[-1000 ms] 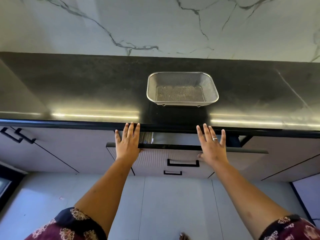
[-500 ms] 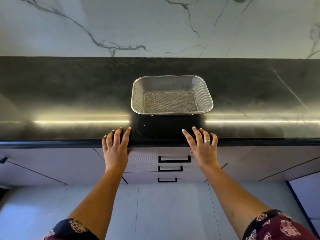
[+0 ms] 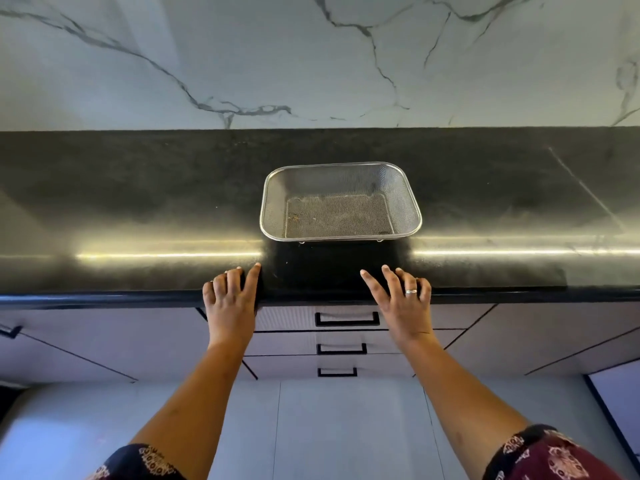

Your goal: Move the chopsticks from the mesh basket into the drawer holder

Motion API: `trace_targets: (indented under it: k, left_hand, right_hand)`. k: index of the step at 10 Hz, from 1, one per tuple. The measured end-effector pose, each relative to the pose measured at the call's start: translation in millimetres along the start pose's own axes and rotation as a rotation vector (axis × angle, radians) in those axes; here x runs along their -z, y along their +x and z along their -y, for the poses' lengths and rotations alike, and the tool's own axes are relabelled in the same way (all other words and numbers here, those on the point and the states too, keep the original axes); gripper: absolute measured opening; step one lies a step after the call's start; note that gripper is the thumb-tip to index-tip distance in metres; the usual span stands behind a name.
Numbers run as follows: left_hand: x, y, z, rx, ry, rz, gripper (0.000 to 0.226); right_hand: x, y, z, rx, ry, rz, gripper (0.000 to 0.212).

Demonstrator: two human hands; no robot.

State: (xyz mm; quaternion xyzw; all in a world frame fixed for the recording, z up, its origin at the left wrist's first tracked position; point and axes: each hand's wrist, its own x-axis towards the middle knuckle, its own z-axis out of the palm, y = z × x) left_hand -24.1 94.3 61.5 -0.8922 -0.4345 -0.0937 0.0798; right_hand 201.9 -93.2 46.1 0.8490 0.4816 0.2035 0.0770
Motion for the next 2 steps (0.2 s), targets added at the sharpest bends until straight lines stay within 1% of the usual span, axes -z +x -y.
trace_targets:
  k: [1,2]
  left_hand:
    - [13.0,-0.4,-0.9,-0.023,0.054,0.172,0.101]
    - [26.1,-1.7,-3.7,-0.043,0.065,0.271,0.113]
  right_hand:
    - [14.7,-3.8,-2.8,-0.022,0.043,0.13,0.105]
    - [32.2,0.2,-11.4,0.028,0.136,0.115,0.096]
